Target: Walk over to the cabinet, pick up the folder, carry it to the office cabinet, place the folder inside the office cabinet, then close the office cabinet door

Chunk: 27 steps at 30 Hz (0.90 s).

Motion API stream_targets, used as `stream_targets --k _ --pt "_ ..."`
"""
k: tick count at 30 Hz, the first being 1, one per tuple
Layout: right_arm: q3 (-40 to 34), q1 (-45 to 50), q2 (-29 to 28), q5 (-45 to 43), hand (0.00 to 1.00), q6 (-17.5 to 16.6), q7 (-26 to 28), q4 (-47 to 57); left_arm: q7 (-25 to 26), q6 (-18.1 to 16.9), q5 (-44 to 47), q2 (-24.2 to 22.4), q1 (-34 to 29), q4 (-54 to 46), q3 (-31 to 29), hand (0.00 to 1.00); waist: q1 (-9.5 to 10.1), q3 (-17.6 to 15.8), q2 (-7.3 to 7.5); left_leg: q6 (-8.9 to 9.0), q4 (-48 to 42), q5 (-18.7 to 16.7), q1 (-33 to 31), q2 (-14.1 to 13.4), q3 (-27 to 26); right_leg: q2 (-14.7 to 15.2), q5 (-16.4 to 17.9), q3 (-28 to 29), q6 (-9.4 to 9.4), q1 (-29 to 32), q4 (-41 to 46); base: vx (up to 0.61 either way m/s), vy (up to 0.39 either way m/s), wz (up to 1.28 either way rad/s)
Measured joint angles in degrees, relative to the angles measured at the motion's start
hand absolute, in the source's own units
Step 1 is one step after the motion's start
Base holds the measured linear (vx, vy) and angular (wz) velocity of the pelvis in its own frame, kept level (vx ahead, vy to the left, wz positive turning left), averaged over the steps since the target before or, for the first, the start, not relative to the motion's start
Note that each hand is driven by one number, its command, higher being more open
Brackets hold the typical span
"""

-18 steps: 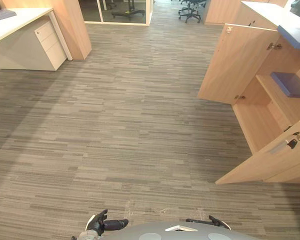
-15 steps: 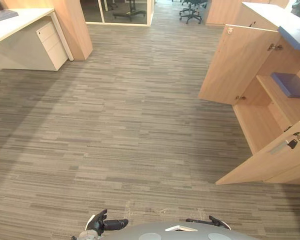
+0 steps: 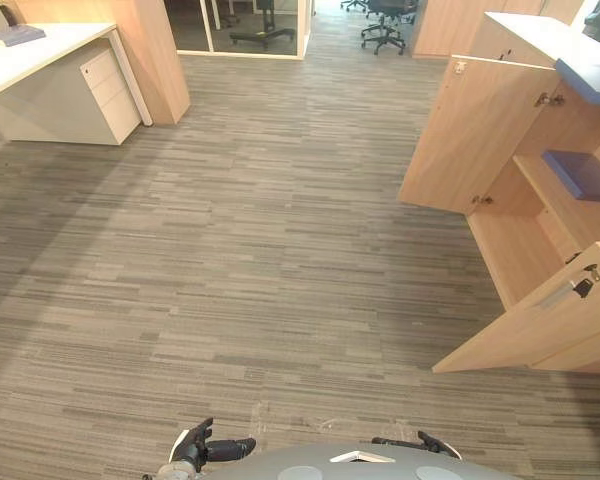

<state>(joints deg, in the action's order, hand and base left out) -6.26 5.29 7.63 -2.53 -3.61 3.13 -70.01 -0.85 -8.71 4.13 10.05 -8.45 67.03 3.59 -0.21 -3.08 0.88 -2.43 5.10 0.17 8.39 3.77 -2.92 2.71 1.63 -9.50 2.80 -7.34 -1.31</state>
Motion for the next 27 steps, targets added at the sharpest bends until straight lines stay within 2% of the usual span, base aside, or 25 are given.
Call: stream_targets --k 11,18,27 --pt "0.1 -0.6 -0.1 0.5 1.00 0.4 0.0 -0.1 -0.6 0.0 0.0 0.5 0.3 0.0 1.5 1.00 -0.06 -0.1 0.04 0.09 0.0 -0.1 0.1 0.0 -0.1 0.0 -0.3 0.0 0.33 -0.6 -1.0 -0.02 -0.012 0.00" --pt "0.4 -0.7 -0.2 1.7 1.00 0.2 -1.0 0.0 1.6 -1.0 -0.2 0.6 0.3 0.0 2.3 1.00 -0.05 -0.2 0.20 0.12 0.0 -0.1 0.0 0.0 0.2 0.0 -0.3 -0.4 0.33 -0.7 -1.3 -0.01 -0.013 0.02" --pt "1.2 -0.6 -0.2 1.7 1.00 -0.1 -1.4 -0.1 1.6 -1.2 -0.2 0.8 0.4 -0.1 2.5 1.00 -0.14 -0.4 0.37 0.16 0.0 -0.1 -0.3 0.1 1.2 -0.1 -0.3 -1.4 0.31 -1.0 -1.8 -0.01 -0.027 0.05"
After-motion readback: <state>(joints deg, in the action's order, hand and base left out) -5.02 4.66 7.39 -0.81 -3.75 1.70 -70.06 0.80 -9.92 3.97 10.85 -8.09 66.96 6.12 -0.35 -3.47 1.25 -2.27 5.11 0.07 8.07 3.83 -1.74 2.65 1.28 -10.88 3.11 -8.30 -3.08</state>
